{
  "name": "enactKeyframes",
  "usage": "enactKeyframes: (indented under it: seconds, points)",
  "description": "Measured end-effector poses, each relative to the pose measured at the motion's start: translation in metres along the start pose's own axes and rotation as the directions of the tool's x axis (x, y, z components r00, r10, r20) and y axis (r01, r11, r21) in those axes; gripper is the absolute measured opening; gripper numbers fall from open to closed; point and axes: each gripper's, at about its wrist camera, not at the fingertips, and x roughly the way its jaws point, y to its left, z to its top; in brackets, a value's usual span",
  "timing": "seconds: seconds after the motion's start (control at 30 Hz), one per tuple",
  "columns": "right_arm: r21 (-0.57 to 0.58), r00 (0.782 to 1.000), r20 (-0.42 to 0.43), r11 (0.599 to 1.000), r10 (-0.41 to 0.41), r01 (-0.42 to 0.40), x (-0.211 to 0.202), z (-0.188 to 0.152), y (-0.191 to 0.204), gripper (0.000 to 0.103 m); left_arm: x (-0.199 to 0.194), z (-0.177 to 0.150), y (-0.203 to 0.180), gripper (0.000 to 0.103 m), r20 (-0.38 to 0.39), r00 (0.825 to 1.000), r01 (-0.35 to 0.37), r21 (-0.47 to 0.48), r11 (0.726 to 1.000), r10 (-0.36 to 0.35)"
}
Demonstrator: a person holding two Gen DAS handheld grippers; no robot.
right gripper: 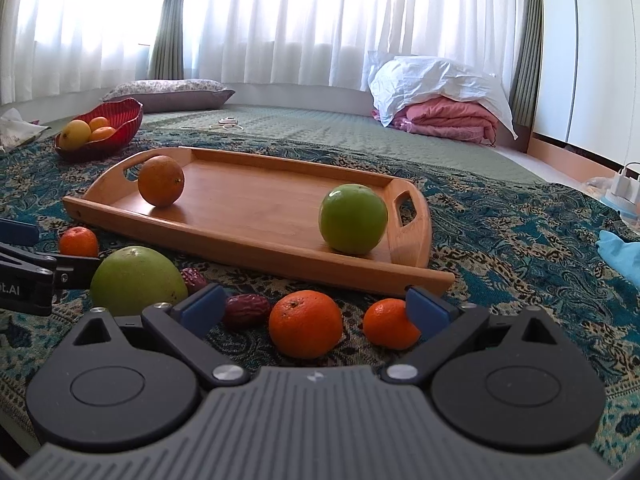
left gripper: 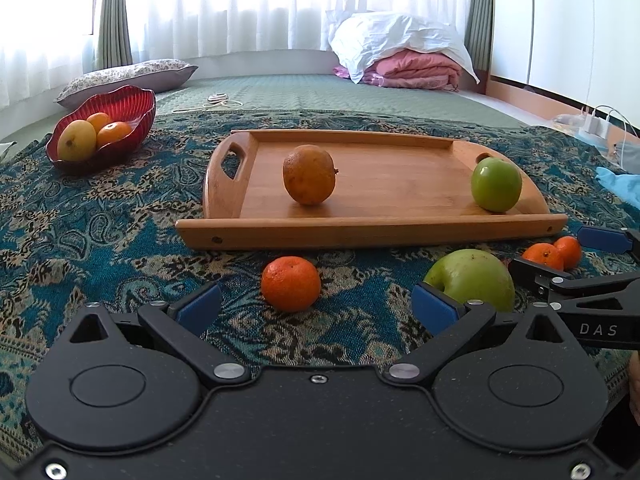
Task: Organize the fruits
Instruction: 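Move the left gripper to a mandarin while the right gripper reaches another mandarin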
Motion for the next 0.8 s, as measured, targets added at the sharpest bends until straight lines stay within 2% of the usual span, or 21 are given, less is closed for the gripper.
enactKeyframes:
  seconds: [0.2, 0.27, 0.6, 0.8]
  points:
    - [-0.016, 1.0, 0.017, 1.0, 0.006, -0.006, -0.008, -0.006, 0.005, 0.094, -0.004, -0.007, -0.001, 0.09, -0.001, 1.0, 0.01, 0.013, 1.0, -0.01]
    - [-0.016, 1.0, 0.015, 1.0, 0.013, -0.012, -0.009, -0.008, 0.006, 0.091, -0.004, -0.009, -0.001, 0.083, -0.005, 1.0, 0.014, 0.015, 1.0, -0.014]
    - [-0.006, 0.999, -0.015, 1.0, 0.029, -0.029, -0.003, -0.011, 0.008, 0.076, 0.003, -0.003, 0.006, 0.068, 0.005, 1.0, -0.009, -0.009, 1.0, 0.009]
    - [0.022, 0.999, -0.033, 0.999, 0.029, -0.028, 0.002, -0.011, 0.005, 0.065, 0.015, 0.002, 0.006, 0.051, -0.011, 1.0, -0.027, -0.01, 1.0, 0.027]
